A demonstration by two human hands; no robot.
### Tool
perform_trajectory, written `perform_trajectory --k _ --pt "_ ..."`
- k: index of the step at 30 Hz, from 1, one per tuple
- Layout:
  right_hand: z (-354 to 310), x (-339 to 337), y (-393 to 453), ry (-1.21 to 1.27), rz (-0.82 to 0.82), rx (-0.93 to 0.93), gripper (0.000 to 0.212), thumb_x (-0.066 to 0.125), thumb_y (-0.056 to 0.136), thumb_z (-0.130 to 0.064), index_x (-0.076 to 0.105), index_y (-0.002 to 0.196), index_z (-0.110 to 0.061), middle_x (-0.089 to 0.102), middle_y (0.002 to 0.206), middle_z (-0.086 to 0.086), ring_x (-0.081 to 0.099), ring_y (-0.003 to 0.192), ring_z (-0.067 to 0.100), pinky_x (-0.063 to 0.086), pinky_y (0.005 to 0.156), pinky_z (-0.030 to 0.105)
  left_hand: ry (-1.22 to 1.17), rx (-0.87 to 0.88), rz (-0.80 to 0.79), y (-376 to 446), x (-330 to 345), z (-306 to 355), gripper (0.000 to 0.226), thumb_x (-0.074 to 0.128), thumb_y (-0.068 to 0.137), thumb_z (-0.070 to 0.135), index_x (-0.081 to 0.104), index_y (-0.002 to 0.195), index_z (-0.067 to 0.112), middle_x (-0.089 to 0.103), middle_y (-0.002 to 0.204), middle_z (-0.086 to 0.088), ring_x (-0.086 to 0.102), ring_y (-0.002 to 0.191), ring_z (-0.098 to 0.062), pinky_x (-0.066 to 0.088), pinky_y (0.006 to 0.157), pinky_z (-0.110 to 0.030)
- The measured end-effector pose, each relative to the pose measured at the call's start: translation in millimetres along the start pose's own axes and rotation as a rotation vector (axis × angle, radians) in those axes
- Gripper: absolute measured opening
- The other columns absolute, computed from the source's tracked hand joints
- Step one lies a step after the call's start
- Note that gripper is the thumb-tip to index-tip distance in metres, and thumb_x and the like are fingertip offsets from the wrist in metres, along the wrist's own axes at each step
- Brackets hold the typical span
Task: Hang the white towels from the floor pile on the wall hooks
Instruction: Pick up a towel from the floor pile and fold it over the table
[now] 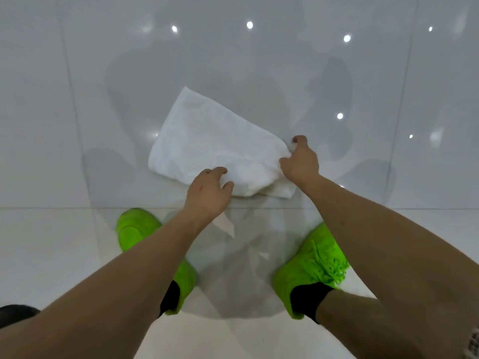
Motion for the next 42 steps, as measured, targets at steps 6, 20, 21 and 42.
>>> perform_trajectory --k 6,20,21,42 --pt "-29 -46 -104 0.128 0.056 -0.080 0.007 0.070 0.079 -0.023 0.069 0.085 -0.022 0.057 0.069 -0.010 0.053 0.065 0.012 0.032 0.053 0.020 0.046 0.025 0.003 -79 -46 34 0.043 0.056 0.093 0.034 0.054 0.134 0.021 0.058 0.125 -0.007 0.057 0.111 -0.025 0.038 0.096 -0.031" --pt "-162 -456 -417 0.386 0.088 -0.326 0.035 0.065 0.082 -0.017 0.057 0.050 -0.030 0.053 0.050 -0.010 0.049 0.051 0.004 0.035 0.050 0.018 0.264 0.602 -0.076 -407 -267 422 0.065 0.051 0.079 -0.003 0.052 0.136 0.028 0.051 0.141 0.004 0.048 0.128 -0.019 0.040 0.102 -0.031" --pt "-162 -497 -434 0.401 0.099 -0.342 0.035 0.065 0.080 -0.020 0.060 0.048 -0.031 0.054 0.049 -0.011 0.050 0.050 0.003 0.036 0.048 0.015 0.266 0.628 -0.066 -427 -280 458 0.051 0.056 0.081 0.003 0.059 0.126 0.028 0.062 0.126 0.006 0.056 0.115 -0.018 0.046 0.095 -0.032" --pt "31 -985 -620 0.190 0.946 -0.176 0.013 0.063 0.086 -0.026 0.071 0.076 -0.030 0.067 0.078 -0.006 0.061 0.074 0.017 0.050 0.061 0.031 0.374 1.308 0.569 -717 -384 919 0.022 0.063 0.085 0.035 0.051 0.068 0.028 0.054 0.065 0.006 0.050 0.062 -0.011 0.031 0.049 -0.026"
Point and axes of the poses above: each hand's wrist, its own y-axis towards the middle knuckle, its own x-axis out of the palm, z = x × y, the point moved 10 cm from there along y, towards the middle knuckle
